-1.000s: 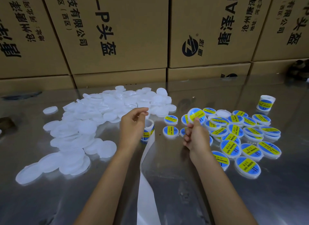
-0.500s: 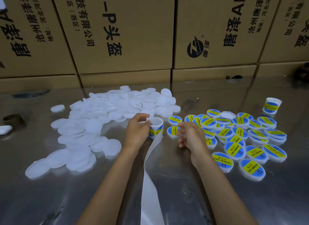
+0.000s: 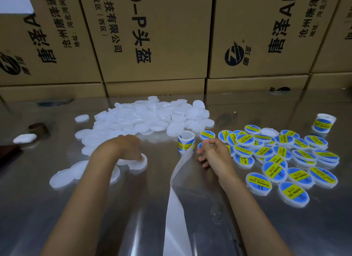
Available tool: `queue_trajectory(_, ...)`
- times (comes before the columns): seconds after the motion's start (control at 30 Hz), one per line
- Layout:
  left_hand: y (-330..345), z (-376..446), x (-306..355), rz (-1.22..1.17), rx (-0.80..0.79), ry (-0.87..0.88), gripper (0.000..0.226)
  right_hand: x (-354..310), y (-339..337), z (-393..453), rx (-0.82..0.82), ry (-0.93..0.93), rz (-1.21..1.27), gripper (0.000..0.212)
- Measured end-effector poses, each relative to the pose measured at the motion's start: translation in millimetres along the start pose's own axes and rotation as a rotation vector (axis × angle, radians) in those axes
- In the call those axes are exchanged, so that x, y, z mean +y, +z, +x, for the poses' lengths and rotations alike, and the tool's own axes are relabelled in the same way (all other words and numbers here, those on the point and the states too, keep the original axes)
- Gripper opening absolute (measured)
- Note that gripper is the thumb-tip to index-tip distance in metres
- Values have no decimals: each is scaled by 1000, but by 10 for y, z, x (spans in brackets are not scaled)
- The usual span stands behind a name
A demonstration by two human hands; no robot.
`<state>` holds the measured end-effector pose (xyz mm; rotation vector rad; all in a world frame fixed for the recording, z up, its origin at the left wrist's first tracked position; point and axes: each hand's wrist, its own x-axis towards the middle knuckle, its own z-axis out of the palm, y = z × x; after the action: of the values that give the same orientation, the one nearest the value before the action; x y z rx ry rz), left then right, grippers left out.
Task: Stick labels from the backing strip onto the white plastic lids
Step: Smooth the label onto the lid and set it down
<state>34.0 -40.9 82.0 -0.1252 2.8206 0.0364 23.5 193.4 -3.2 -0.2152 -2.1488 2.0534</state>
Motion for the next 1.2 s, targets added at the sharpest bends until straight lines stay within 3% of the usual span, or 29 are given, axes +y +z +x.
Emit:
queue_trajectory(0.13,124,7,-235,-153,7,-17,64,26,-5,17,-7,3,-2,13)
queue_trajectory(0.3,257,114,-229,-353,180,64,47,57,8,33,-7,-5,-24,11)
queue_trajectory(0.37,243,134,-176,-430,290,78,24,79,8,47,-5,-13,-58,7)
queue_trajectory(0.43,204,144,-86,-638,389,144,13,111,6,65,6,-28,-107,4)
queue_trajectory(0.53,123,129,210,-1111,372,284,19,155,10,85,37,-74,-178,4)
queue_trajectory(0.67,158,235,721,-1150,376,384,13,183,27,114,33,-168,-291,16)
queue_trajectory(0.83,364,417,982,-1168,383,369,11,152,35,182,-25,-230,-430,31)
queue_trajectory(1.13,503,571,908,-1359,517,371,7,207,105,190,-37,-299,-500,19)
queue_trajectory(1.2,509,571,903,-1366,566,307,22,211,126,172,-32,-300,-476,15)
